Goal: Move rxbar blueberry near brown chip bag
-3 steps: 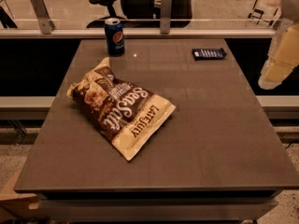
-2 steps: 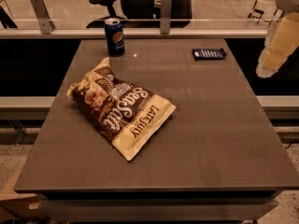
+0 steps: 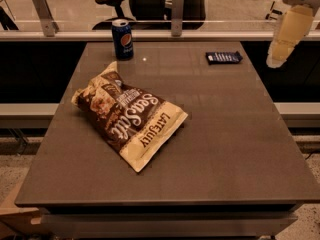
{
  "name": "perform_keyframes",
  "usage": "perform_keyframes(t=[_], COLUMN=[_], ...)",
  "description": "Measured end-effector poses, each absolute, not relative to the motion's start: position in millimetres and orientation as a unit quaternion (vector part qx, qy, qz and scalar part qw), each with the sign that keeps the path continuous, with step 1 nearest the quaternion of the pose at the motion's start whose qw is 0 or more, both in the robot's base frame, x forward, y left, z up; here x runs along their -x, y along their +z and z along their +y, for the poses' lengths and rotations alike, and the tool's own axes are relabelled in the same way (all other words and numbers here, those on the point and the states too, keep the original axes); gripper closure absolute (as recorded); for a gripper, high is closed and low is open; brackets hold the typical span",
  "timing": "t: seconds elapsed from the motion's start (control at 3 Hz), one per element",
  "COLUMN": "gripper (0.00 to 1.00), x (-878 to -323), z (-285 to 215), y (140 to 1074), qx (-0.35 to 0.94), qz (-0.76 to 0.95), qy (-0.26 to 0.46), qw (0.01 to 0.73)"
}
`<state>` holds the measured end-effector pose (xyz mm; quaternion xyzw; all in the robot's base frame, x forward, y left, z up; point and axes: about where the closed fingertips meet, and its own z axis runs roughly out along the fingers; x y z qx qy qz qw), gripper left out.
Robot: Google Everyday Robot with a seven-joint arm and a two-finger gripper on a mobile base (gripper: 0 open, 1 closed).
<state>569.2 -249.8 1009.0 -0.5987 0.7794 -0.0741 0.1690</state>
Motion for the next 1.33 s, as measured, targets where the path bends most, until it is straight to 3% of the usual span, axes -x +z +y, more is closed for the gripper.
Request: perform_keyframes(t=[1.33], gripper=[0.0], x=[-617], z=[-243], y=[948], qx=[0.551], qz=[0.803], qy=[-0.123], qw=[0.191])
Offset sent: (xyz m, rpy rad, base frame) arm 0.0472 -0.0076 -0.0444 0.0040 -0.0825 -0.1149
